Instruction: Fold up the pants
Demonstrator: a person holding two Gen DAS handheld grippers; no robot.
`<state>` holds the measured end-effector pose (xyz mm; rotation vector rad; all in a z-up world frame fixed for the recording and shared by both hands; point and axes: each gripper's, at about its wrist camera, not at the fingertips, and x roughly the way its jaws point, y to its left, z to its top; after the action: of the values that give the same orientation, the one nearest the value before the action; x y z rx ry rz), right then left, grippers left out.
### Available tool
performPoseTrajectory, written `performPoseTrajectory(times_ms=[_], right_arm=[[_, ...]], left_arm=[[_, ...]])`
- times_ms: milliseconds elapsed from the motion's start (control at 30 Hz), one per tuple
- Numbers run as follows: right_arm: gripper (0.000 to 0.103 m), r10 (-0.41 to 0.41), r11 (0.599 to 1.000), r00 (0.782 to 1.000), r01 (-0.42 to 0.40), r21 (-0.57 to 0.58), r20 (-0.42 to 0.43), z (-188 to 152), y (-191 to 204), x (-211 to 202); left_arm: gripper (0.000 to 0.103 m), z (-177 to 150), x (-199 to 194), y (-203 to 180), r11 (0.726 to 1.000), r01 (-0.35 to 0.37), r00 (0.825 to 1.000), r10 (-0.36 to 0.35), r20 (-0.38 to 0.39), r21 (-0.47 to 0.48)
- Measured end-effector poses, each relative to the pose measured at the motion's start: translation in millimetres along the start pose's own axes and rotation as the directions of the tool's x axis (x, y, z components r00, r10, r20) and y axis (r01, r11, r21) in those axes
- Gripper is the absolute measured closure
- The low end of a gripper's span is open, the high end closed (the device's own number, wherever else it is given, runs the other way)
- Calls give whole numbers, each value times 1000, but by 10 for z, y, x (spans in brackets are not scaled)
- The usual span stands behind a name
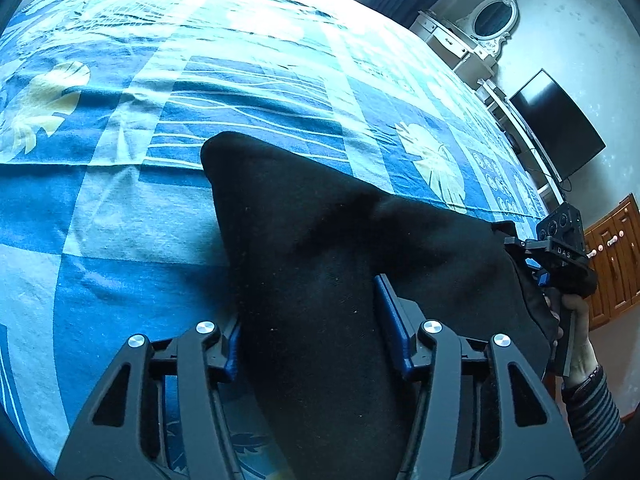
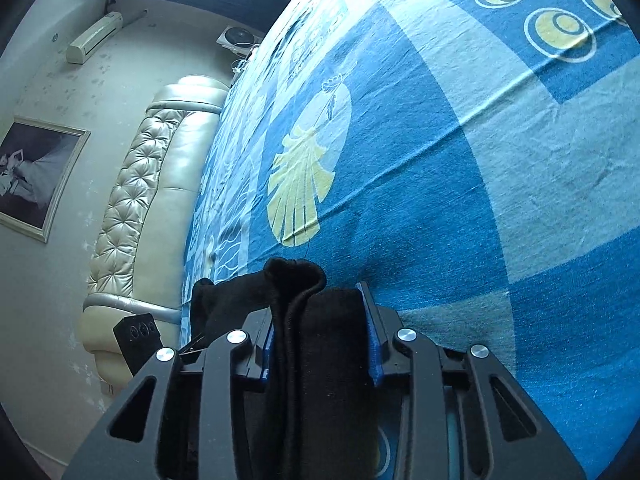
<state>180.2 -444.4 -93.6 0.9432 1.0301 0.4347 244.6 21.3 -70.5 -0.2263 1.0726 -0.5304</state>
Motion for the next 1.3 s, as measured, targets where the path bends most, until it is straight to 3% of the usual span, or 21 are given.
performPoseTrajectory(times_ms=[67,133,233,400,667,1000,1167,1300], right_arm=[[63,25,1000,1000,-25,-3,12,-8,5,-11],[58,48,999,999,-48,-9,25,-36,20,-40],[47,68,998,997,-67,-17,38,-76,51,-86],[30,53,996,998,-51,-68,29,-223,196,-126],[28,55,996,998,-53,-75,16,-534,206,-242],[27,75,996,997,-75,-50,-2,-922,175,-421],[27,55,998,998,-55,-24,-5,-1119,172,-535],[27,-11,999,1000,11,-46,9,-1324,194,-635]], left_arm=[[40,-10,-24,-19,1000,-19,1000,19,8,11],[24,-28,-64,-19,999,-44,999,43,23,4],[14,-68,-115,18,999,-40,999,40,26,-18],[11,-154,-188,16,999,-41,999,41,22,-35],[11,-433,-348,-52,996,-30,999,31,17,-81],[11,-856,-554,-177,991,-74,997,76,14,-109],[11,-1036,-731,-321,984,-141,989,145,25,-109],[11,-1217,-904,-469,966,-227,970,236,60,-124]])
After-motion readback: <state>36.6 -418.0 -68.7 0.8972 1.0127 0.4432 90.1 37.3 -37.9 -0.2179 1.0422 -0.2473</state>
